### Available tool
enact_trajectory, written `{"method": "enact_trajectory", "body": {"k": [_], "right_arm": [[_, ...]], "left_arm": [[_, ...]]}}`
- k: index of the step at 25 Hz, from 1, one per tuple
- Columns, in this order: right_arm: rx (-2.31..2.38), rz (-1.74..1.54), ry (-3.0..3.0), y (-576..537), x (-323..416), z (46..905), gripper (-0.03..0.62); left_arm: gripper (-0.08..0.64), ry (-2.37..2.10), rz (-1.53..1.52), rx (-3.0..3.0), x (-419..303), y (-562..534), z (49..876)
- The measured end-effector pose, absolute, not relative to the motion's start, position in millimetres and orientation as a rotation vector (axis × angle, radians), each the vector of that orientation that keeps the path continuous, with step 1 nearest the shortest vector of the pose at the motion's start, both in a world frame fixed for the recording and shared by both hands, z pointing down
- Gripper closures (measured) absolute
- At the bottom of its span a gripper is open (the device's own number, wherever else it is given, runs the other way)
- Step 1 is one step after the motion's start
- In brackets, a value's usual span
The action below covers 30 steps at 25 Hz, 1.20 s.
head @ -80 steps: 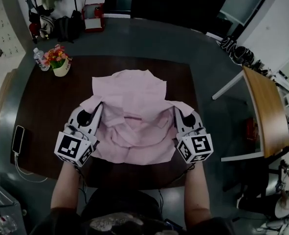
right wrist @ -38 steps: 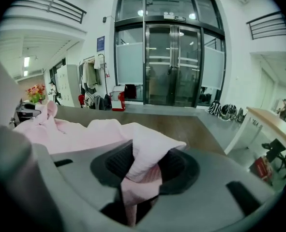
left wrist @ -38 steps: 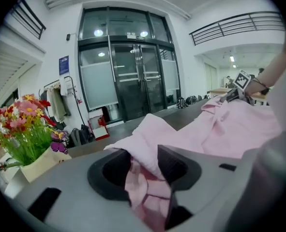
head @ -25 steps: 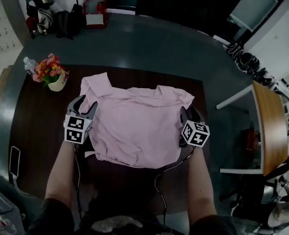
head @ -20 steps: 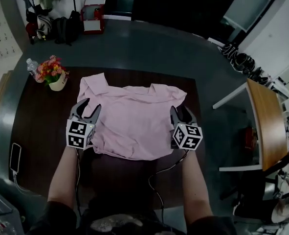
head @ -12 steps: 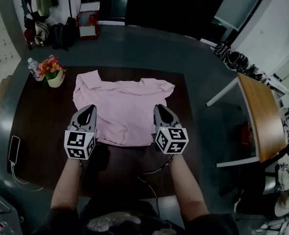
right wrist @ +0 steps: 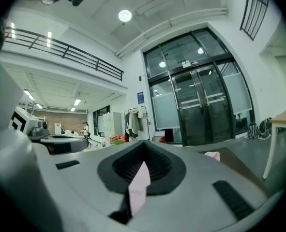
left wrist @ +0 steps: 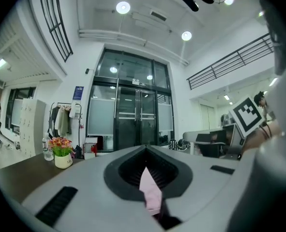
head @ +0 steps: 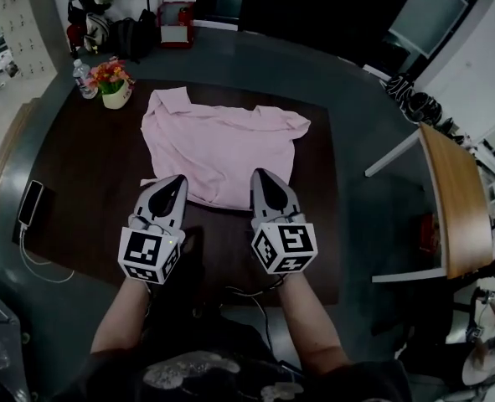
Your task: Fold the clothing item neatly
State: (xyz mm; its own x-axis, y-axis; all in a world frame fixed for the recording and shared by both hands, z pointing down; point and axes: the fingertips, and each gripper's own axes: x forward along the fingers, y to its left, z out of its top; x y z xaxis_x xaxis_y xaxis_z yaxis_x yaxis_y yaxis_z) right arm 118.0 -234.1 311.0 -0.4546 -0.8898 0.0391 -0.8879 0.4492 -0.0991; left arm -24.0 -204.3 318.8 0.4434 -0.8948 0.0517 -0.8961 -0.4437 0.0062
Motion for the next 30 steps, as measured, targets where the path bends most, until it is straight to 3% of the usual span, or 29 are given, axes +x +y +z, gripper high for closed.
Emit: {"method": "enact_trajectory", "body": {"k": [9, 30], "right_arm": [[-1.581, -0.082, 2.632, -150.4, 79.0, 288.3, 0.6], [-1.771, 0.039, 2.583, 90.3, -11.6, 283.0, 0.6]], "left_arm": [[0.551, -1.558, -0.032, 2.719, -16.2, -131.8, 291.6], [0.551, -1.399, -0.134, 2.74, -112.8, 98.2, 288.8]]}}
